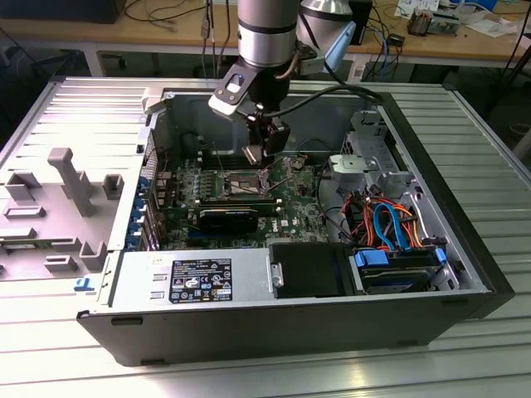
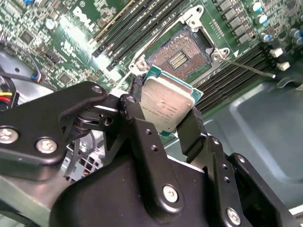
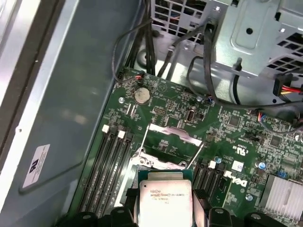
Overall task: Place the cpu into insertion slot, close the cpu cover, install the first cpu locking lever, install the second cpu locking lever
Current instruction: 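Place the cpu into insertion slot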
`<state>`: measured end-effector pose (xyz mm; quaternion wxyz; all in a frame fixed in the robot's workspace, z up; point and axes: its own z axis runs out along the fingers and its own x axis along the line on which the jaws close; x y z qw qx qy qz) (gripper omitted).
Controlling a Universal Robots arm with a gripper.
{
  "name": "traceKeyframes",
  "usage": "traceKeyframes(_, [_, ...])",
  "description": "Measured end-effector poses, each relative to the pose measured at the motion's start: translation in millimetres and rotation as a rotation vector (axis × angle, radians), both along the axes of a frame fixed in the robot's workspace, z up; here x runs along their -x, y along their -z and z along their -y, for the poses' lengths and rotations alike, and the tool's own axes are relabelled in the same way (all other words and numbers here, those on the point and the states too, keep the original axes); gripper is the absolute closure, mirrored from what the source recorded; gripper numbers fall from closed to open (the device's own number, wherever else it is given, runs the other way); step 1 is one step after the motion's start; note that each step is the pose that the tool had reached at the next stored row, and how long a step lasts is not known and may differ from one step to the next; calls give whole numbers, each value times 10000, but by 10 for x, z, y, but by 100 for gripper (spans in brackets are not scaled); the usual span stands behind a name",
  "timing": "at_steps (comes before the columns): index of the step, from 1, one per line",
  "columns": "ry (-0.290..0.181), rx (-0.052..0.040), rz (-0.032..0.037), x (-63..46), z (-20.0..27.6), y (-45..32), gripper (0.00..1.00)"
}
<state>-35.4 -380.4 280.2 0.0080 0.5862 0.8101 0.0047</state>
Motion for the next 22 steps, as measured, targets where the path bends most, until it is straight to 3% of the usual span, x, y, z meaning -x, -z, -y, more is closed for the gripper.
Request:
traceKeyframes(6, [594,-2,1,0,-2,64,46])
traceKeyframes(11, [1414,-5,4,0,-5,136,46])
traceKeyframes(15, [1825,-9,58,6,-13,171,46])
traceKeyframes(22, [2544,-7,59,56,-24,310,46])
